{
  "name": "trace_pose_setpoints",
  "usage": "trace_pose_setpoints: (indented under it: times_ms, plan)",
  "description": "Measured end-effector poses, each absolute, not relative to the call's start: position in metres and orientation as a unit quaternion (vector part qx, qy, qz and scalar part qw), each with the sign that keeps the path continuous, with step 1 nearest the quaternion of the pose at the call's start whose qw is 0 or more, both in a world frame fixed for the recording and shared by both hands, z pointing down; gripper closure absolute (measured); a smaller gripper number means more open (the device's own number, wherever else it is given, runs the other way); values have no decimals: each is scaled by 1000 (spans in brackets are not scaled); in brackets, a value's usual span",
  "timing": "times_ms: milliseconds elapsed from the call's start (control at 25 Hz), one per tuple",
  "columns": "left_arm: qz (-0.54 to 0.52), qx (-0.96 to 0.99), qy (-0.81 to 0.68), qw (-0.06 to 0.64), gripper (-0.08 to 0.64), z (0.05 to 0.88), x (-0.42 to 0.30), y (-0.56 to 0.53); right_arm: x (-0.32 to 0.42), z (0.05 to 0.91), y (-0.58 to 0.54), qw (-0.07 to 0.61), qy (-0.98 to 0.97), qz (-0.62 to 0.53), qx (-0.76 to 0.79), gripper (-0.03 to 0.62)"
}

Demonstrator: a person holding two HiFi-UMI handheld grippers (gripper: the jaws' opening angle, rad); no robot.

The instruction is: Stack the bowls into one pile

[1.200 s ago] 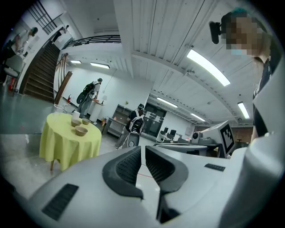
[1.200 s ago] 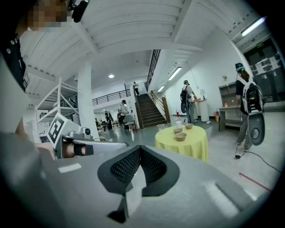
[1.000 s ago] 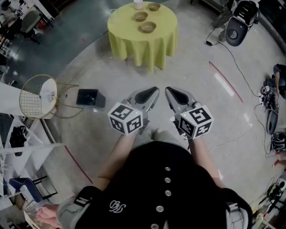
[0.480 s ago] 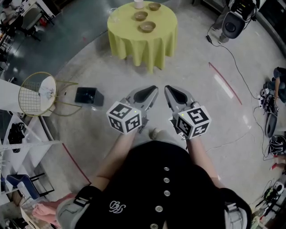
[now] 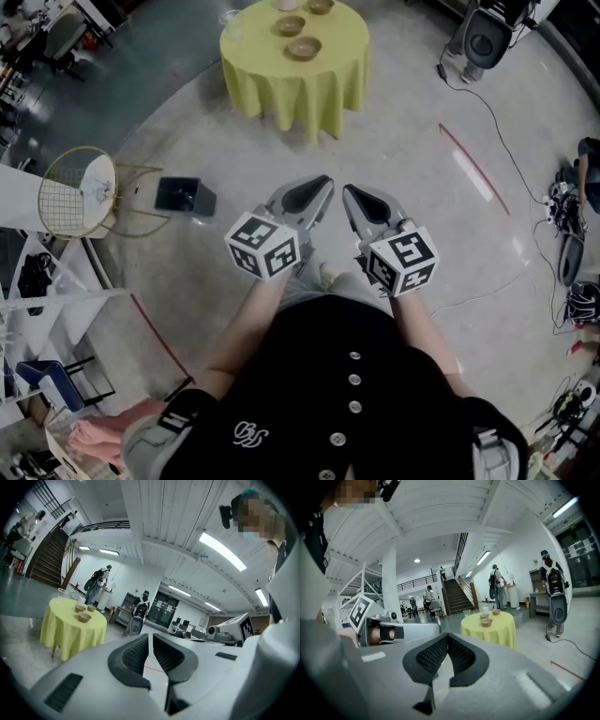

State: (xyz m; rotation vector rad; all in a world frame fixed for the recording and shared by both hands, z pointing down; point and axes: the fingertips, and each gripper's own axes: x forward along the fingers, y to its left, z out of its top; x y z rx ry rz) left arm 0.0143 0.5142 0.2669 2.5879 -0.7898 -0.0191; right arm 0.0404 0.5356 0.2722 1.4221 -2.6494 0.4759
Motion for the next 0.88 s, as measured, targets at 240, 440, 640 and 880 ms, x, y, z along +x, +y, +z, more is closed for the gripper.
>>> trace_pose_setpoints:
  times_ms: [240,440,640,880]
  plan:
    - [-15,931,-293,216,522,267,21,496,55,275,520,42,-860,160,483,591]
    - [-20,930,-297,217,522,272,19,462,57,279,489,39,-859,159,485,591]
    - [-20,932,-287,221,522,275,26,408,65,272,435,26,-857,147,494,591]
    - [-17,936,-277,218,522,272,31,337,70,270,362,25,-854,143,499,592]
